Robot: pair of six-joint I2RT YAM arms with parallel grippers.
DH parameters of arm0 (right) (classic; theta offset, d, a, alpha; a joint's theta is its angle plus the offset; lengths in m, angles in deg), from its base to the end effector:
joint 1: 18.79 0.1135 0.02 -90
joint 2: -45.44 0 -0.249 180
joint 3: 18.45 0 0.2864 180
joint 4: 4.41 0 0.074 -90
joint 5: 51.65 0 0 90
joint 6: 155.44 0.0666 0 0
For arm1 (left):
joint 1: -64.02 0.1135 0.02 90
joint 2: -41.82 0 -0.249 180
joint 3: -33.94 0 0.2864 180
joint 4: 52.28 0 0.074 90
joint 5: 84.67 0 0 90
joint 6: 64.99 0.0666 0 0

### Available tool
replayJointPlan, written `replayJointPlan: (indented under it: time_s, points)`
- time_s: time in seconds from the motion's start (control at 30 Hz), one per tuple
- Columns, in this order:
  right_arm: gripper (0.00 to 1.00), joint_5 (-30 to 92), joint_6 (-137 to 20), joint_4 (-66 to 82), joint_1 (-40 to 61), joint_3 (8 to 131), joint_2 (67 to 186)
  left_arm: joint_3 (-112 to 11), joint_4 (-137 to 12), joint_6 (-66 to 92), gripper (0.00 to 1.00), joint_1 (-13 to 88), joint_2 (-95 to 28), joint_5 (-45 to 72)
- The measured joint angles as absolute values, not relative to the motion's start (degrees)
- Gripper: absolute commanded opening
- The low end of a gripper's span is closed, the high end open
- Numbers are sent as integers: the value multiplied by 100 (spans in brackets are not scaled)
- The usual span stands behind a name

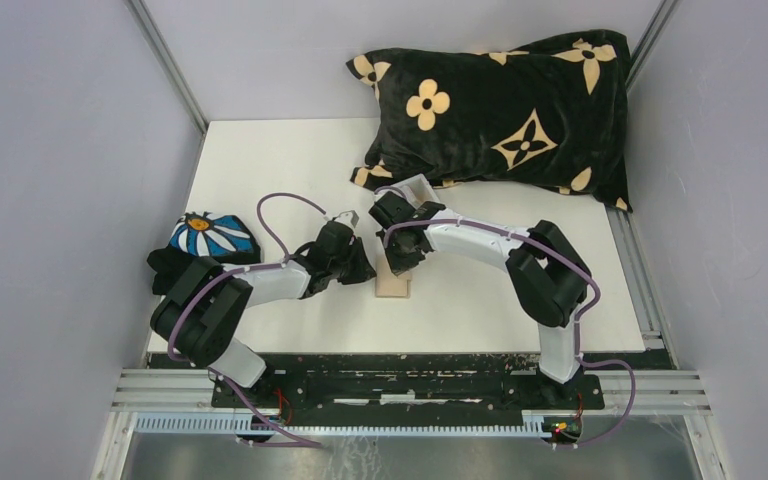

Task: Put the credit cards into the card holder
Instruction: Close the card holder at the center of the board.

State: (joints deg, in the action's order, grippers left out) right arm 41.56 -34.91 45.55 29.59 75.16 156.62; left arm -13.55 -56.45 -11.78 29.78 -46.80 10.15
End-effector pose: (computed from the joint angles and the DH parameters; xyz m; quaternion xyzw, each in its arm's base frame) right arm 0.2928 0.3240 0.1294 -0.1467 0.9694 0.1026 0.1678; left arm 0.2684 -0.1894 0.0743 -0.0046 0.9242 -0.2524 0.2867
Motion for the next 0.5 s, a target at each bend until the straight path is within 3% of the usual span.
replayJointPlan:
  time_s: [0.5]
  points:
    - [4,4296,-3581,4662,2998,7643,15811,-1338,-5601,-1181,20,2956,-4680,1017]
